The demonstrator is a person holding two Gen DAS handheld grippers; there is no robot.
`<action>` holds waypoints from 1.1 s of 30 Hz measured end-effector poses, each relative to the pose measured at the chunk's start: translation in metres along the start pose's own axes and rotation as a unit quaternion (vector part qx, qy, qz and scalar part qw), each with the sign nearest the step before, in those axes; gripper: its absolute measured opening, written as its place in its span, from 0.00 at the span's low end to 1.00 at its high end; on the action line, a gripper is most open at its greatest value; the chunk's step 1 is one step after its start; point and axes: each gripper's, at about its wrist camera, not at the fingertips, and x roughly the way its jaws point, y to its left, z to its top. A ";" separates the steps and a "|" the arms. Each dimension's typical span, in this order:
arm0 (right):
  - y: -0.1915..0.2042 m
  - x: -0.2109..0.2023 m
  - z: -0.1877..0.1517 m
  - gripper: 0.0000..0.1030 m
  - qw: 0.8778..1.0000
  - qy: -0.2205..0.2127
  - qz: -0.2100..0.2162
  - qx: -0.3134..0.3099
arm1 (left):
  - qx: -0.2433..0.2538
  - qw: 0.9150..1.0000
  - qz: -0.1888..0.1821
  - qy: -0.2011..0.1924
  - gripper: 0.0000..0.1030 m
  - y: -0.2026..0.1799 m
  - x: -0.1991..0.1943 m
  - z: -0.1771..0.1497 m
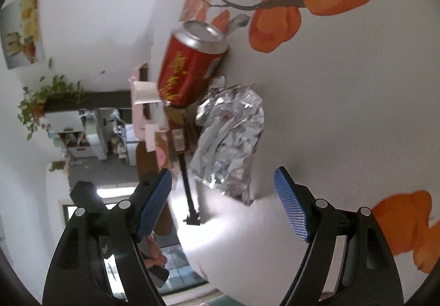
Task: Collect trash
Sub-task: 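Move both tools back over the table toward the pink Pretz box and silver foil, then grasp the pink Pretz box with the left tool while the right tool grasps the silver foil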
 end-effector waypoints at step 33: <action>0.045 -0.074 -0.023 0.07 0.988 -0.047 0.121 -0.082 | -0.093 0.983 -0.118 -0.102 0.04 0.019 -0.125 0.024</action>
